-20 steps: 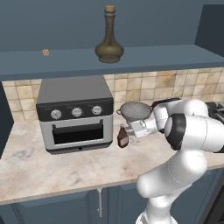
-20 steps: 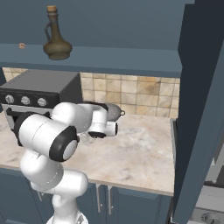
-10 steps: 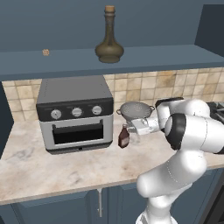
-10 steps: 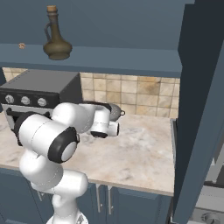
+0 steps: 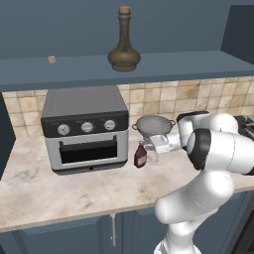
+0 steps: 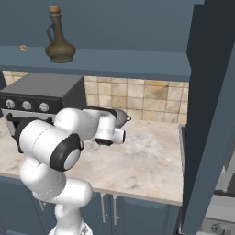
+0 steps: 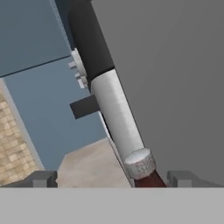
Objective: Pick the ketchup and oil and vinegar bottle from the counter and place them in the cabinet.
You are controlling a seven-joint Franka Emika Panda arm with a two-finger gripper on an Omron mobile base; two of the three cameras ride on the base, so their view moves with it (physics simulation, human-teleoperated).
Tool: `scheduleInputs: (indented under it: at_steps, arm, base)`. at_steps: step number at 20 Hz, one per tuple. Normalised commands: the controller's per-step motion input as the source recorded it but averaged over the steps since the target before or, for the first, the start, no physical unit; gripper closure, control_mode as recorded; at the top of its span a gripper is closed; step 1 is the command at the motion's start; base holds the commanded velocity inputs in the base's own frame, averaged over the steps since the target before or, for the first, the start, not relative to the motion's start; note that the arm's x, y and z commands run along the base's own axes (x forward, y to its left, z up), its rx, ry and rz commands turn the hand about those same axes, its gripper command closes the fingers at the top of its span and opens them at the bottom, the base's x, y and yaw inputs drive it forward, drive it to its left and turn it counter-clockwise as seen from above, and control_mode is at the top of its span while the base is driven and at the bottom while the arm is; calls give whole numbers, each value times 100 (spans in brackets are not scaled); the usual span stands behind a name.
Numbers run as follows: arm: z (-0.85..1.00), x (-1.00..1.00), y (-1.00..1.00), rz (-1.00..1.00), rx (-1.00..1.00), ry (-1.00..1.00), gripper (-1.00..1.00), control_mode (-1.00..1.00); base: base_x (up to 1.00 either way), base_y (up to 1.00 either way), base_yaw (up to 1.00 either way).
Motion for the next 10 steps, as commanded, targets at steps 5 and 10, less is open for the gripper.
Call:
scheduleInputs:
  at_steps: [5, 10]
  arm:
    - [0, 0, 0, -3, 0, 0, -100, -100]
    - [-13, 0, 5, 0, -8, 0, -100, -100]
  base:
    - [0, 0, 0]
    - [0, 0, 0]
